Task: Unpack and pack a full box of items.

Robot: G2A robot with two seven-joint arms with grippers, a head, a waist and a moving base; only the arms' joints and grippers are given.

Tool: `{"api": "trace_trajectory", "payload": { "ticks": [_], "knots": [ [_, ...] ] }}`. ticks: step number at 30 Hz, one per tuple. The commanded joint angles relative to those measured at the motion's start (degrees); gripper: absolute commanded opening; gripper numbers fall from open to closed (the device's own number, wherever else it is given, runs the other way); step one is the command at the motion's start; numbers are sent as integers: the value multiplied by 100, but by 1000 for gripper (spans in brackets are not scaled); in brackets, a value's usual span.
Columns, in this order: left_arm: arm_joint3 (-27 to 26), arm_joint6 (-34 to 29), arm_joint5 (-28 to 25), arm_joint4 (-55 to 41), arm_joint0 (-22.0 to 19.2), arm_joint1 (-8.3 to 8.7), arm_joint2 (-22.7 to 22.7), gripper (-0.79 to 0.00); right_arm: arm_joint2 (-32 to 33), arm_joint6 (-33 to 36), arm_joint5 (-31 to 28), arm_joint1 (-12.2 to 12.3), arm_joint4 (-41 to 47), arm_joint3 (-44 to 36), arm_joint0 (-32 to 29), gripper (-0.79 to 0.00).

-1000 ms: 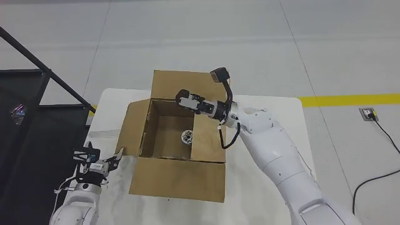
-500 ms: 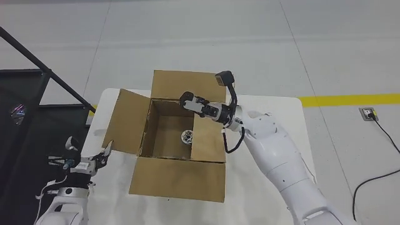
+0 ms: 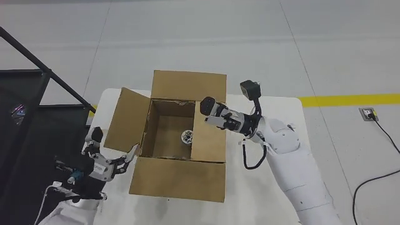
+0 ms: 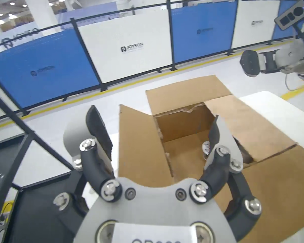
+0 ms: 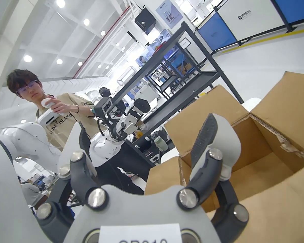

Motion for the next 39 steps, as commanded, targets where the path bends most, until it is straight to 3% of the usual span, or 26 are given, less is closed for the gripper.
{"api": "trace_trajectory", "payload": {
  "ticks": [1, 7, 10, 19, 23, 30, 35, 39],
  "knots": [
    [206, -496, -288, -234, -403, -6, 398, 0, 227, -53, -54, 114, -110, -573, -426, 0],
    [1139, -1916, -857, -1061, -1644, -61, 1408, 0, 1127, -161, -55, 413, -182, -1632, -1617, 0],
    [1541, -2484, -954, -1537, -2106, -86, 1638, 0, 1127, -161, -55, 413, -182, -1632, -1617, 0],
    [1541, -2484, -954, -1537, -2106, -86, 1638, 0, 1127, -161, -55, 413, -182, -1632, -1617, 0],
    [1818, -2605, -846, -2291, -2124, -115, 1698, 0, 1046, -197, -83, 431, -323, -1832, -1666, 0],
    [2629, -3497, -816, -4296, -2829, -195, 2025, 0, 1080, -430, -32, 520, -806, -2163, -1796, 0],
    [3367, -4000, -682, -5098, -3380, -257, 2318, 0, 1163, -498, -42, 602, -785, -2254, -1936, 0],
    [3932, -4491, -914, -5780, -3781, -303, 2560, 0, 1236, -573, -61, 665, -757, -2310, -2053, 0]
  ]
}}
